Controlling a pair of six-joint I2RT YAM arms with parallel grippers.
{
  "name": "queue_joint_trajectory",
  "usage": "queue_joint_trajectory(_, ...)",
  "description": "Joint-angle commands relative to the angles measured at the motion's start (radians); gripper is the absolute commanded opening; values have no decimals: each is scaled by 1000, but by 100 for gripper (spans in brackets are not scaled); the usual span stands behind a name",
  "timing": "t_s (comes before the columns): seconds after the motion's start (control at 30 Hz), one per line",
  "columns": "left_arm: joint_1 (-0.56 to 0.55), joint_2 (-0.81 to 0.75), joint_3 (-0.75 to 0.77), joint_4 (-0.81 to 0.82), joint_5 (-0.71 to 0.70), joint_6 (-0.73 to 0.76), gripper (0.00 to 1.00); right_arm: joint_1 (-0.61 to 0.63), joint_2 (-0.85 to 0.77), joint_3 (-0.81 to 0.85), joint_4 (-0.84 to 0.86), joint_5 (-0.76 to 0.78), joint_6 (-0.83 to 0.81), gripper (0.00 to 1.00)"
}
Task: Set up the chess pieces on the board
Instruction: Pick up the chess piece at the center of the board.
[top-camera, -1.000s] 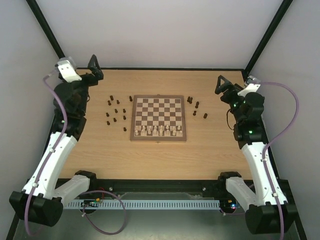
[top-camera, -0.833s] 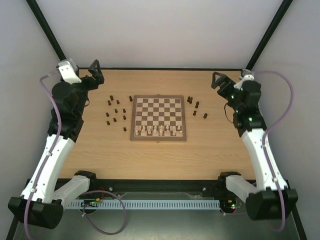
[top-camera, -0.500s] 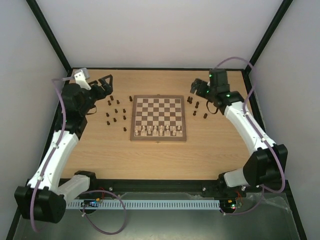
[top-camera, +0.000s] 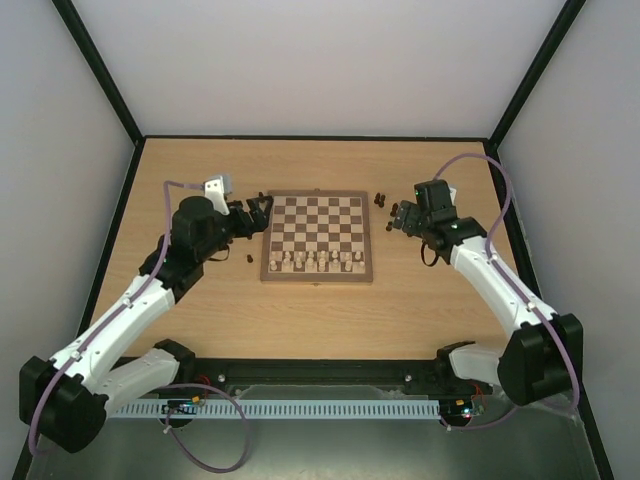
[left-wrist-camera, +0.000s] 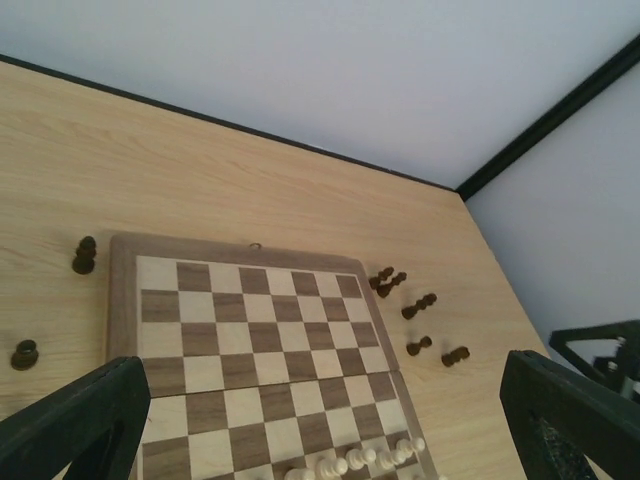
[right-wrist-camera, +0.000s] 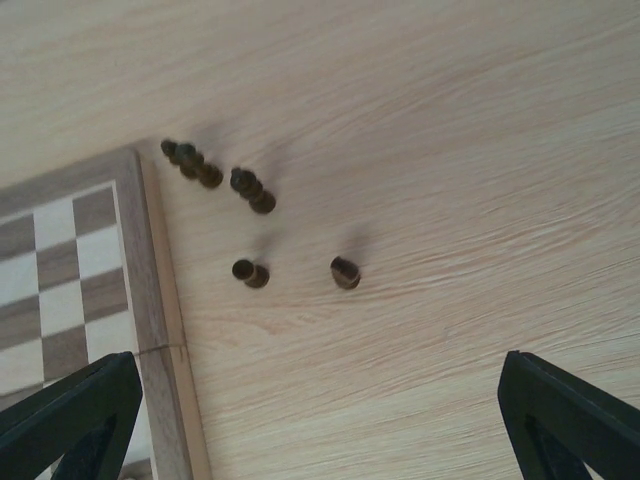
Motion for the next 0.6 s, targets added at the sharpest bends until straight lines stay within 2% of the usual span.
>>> queue_joint_trajectory(0.0, -23, -28, -25, 16, -118, -31, 99, 6, -66, -21, 10, 106, 49, 99)
queue_joint_trajectory(0.27, -24, 43, -16, -37, -133, -66, 99, 0, -90, -41, 36, 177, 90, 99)
queue_joint_trajectory(0.43, -24, 100, -4, -33, -117, -75, 99, -27, -8, -20, 44, 97, 88, 100)
queue_joint_trajectory(0.57, -36, 148, -31, 55, -63, -59, 99, -29, 33, -42, 67, 53, 68, 93)
